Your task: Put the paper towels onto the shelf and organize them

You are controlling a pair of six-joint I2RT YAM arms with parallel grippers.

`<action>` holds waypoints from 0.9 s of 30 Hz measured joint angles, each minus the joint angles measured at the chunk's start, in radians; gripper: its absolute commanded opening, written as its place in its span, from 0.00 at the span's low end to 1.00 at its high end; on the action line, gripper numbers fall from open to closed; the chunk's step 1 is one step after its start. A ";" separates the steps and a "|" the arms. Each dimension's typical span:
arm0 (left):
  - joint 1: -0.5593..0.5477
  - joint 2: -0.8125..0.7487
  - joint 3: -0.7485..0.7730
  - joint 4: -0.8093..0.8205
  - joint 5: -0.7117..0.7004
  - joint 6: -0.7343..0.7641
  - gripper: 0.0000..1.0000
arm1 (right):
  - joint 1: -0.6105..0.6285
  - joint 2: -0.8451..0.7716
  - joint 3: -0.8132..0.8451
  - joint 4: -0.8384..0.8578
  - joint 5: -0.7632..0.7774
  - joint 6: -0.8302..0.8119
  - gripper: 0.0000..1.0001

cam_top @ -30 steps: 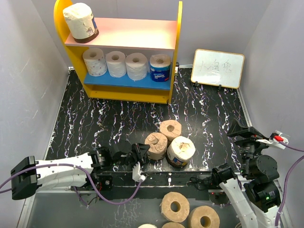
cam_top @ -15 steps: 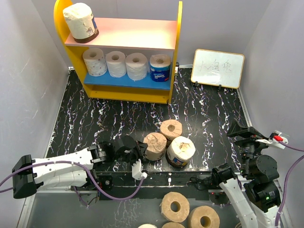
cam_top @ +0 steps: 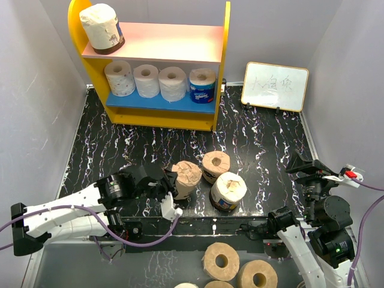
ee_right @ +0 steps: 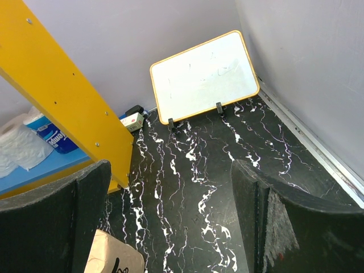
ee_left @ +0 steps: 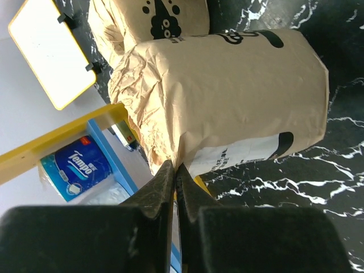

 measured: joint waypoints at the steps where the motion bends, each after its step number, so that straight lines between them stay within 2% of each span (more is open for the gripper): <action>1: 0.002 -0.011 0.000 -0.017 -0.002 -0.007 0.00 | 0.000 0.000 0.000 0.000 -0.001 0.000 0.85; 6: 0.002 -0.051 -0.010 -0.036 -0.021 -0.014 0.00 | 0.000 0.000 0.000 0.000 -0.002 0.000 0.85; 11: 0.019 -0.014 0.011 -0.021 -0.053 -0.014 0.00 | 0.000 0.000 0.000 0.000 -0.002 0.000 0.85; 27: 0.081 0.191 0.365 0.040 -0.141 0.007 0.00 | 0.000 0.000 0.000 0.000 -0.003 -0.001 0.86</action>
